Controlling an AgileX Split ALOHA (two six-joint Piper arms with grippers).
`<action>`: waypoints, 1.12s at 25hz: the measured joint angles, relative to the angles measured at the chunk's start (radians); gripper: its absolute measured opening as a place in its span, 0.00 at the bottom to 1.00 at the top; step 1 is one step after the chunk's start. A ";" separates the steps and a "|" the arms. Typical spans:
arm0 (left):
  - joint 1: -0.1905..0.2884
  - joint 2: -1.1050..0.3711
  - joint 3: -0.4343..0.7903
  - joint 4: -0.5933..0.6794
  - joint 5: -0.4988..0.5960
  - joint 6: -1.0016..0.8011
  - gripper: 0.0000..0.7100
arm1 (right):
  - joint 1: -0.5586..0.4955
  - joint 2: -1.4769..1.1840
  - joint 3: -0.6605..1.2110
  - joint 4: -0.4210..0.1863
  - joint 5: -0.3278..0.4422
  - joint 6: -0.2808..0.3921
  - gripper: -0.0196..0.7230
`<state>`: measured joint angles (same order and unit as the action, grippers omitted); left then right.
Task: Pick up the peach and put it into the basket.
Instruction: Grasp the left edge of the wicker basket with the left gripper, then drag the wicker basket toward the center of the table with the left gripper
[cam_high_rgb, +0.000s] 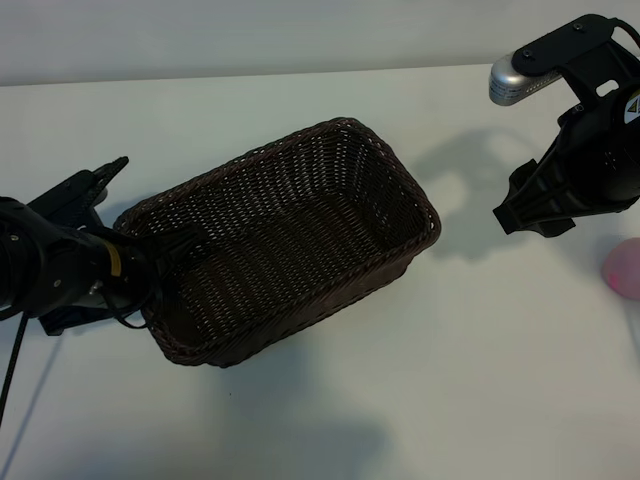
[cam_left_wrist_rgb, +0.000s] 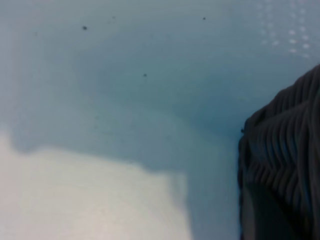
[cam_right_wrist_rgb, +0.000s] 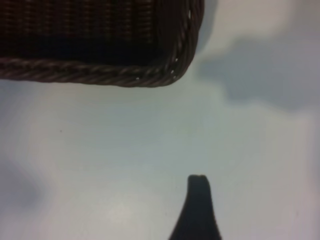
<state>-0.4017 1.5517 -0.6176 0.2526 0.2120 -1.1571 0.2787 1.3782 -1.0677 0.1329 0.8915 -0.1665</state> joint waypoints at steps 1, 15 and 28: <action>0.000 0.000 0.001 -0.001 -0.011 0.000 0.22 | 0.000 0.000 0.000 0.000 0.000 0.000 0.78; 0.000 -0.103 0.007 -0.181 -0.019 0.260 0.22 | 0.000 0.000 0.000 0.000 -0.001 0.000 0.78; 0.030 -0.134 0.004 -0.317 0.036 0.499 0.22 | 0.000 0.000 0.000 0.000 0.008 0.000 0.78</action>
<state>-0.3713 1.4181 -0.6138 -0.0640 0.2485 -0.6582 0.2787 1.3782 -1.0677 0.1329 0.8992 -0.1668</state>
